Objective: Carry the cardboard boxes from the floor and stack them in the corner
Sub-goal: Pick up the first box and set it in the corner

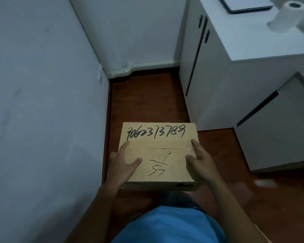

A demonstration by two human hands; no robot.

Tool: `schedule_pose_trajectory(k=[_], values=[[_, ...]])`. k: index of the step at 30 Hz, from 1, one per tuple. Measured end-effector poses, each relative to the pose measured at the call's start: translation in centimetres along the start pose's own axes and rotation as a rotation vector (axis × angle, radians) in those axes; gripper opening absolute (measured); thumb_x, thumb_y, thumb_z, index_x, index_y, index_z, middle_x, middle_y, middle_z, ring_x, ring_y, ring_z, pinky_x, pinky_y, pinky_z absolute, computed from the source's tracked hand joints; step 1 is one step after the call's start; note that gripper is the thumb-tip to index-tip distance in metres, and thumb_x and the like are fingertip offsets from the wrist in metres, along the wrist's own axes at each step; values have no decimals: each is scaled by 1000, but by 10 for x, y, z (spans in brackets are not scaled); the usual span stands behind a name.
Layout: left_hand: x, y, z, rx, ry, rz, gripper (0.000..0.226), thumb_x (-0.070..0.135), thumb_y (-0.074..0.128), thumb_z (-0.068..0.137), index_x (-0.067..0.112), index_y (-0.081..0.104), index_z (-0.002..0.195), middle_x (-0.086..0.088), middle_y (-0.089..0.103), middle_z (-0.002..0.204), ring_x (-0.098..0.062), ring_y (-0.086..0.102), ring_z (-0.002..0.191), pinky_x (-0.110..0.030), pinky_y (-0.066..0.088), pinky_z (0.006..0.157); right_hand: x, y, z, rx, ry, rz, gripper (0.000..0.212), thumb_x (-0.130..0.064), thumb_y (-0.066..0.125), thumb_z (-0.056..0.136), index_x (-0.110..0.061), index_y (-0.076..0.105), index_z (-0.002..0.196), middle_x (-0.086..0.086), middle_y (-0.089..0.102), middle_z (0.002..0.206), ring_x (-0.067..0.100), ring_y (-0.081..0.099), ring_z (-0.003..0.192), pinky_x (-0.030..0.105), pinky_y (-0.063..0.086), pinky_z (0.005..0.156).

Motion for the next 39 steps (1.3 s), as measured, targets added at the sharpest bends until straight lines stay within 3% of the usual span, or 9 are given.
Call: schedule_pose_trajectory(k=[3, 10, 14, 18, 25, 28, 32, 36, 39], values=[[4, -26, 46, 56, -51, -9, 85, 68, 67, 75, 53, 22, 145, 5, 34, 116, -19, 48, 104, -40, 50, 89, -41, 21, 54, -74, -9, -33, 67, -21, 59, 96, -40, 29, 153, -10, 44, 151, -11, 49, 85, 10, 44, 54], [14, -56, 135, 97, -129, -17, 87, 68, 63, 72, 50, 21, 146, -4, 36, 128, -25, 52, 106, -38, 50, 79, -107, 50, 144, -97, -27, -129, 64, -28, 63, 94, -46, 34, 149, -12, 42, 154, 7, 44, 122, 46, 46, 102], [25, -68, 208, 50, -145, -102, 77, 65, 64, 73, 62, 21, 137, 2, 33, 122, -12, 50, 92, -25, 43, 61, -142, 66, 203, -106, 7, -135, 67, -34, 64, 92, -44, 34, 150, -13, 46, 148, 3, 52, 112, 44, 49, 100], [41, -93, 298, -1, -119, -190, 75, 57, 68, 80, 55, 29, 144, -2, 38, 135, -16, 50, 107, -30, 45, 78, -200, 82, 262, -154, 69, -116, 71, -43, 65, 87, -48, 31, 149, -11, 49, 140, 13, 57, 112, 40, 52, 88], [81, -168, 436, 15, -37, -178, 77, 52, 70, 81, 52, 27, 146, -1, 35, 137, -20, 48, 113, -35, 43, 82, -306, 126, 358, -121, 18, -16, 65, -36, 64, 90, -44, 36, 148, 0, 48, 145, 24, 55, 123, 55, 45, 104], [84, -190, 481, 14, -59, -131, 76, 57, 68, 80, 55, 25, 143, -1, 35, 138, -21, 48, 113, -37, 44, 80, -328, 145, 391, -174, 32, -28, 64, -36, 61, 91, -52, 32, 146, -4, 46, 145, 21, 53, 125, 55, 43, 107], [80, -197, 523, 18, -100, -139, 80, 67, 64, 73, 60, 23, 141, 1, 35, 133, -20, 50, 108, -38, 49, 80, -355, 166, 438, -220, 28, 26, 61, -53, 72, 74, -60, 48, 129, -12, 59, 129, 13, 60, 119, 49, 46, 106], [76, -190, 561, -17, -208, -130, 85, 65, 63, 72, 58, 19, 145, -1, 37, 130, -21, 52, 107, -40, 51, 80, -370, 180, 495, -245, 88, 37, 101, -74, 77, 56, -40, 43, 146, -4, 55, 142, 19, 57, 124, 45, 49, 100], [81, -197, 593, -24, -256, -80, 95, 70, 61, 71, 49, 15, 151, -6, 39, 136, -20, 53, 107, -43, 54, 88, -388, 191, 551, -284, 96, -85, 69, -57, 64, 83, -44, 40, 147, -5, 46, 151, 17, 50, 127, 34, 45, 89]])
Point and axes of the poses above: each hand's wrist, its own z-axis towards the middle knuckle, its own y-axis out of the palm, x = y × z, the point moved 8 cm from there along z, towards the middle knuckle
